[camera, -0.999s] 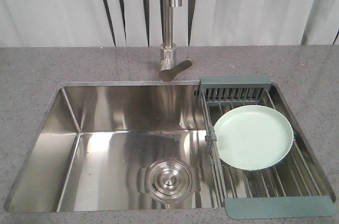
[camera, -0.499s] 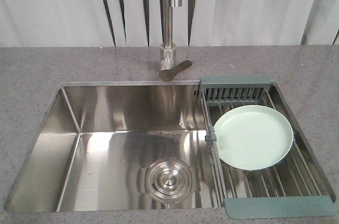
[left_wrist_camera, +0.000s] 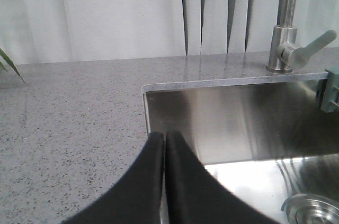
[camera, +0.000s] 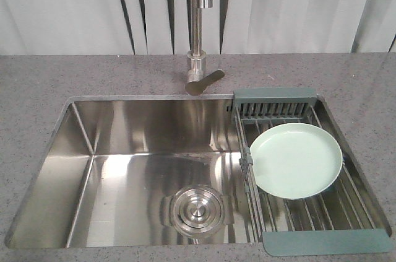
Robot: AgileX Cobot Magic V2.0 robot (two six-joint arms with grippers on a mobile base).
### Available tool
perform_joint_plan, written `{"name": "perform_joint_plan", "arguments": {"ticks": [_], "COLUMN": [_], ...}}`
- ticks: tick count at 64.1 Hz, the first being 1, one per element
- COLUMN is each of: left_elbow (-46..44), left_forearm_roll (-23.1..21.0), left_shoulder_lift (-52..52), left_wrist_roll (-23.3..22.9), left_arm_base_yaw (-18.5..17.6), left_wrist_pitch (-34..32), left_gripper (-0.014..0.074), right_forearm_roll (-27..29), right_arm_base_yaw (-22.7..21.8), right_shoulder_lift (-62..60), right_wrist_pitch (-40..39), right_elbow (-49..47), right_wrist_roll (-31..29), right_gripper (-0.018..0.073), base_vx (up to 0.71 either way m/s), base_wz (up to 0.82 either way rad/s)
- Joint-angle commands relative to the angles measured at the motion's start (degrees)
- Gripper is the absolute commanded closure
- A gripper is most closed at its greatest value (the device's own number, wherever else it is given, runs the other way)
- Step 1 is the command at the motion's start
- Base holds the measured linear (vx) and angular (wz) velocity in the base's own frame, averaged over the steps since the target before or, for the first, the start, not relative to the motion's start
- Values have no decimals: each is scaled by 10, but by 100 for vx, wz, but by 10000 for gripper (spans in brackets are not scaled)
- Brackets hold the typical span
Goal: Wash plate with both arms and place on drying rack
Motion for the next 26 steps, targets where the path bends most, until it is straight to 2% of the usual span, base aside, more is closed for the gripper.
{"name": "perform_joint_plan", "arguments": {"ticks": [1,26], "left_elbow": [13,13], "left_forearm_roll": [-5,-5], "left_shoulder_lift": [-9,-9], "left_wrist_roll": [0,0], "left_arm_base_yaw": [0,0], "left_wrist_pitch": [-38,-38], "left_gripper": [603,603], "right_forearm_roll": [-2,-2], "right_arm_base_yaw": [-3,-3], "right_shoulder_lift": [-4,-4], "right_wrist_pitch": [-44,-44], "right_elbow": [2,2], "right_wrist_roll": [-2,-2], "right_gripper": [563,563], "base_vx": [0,0], "base_wz": [0,0]}}
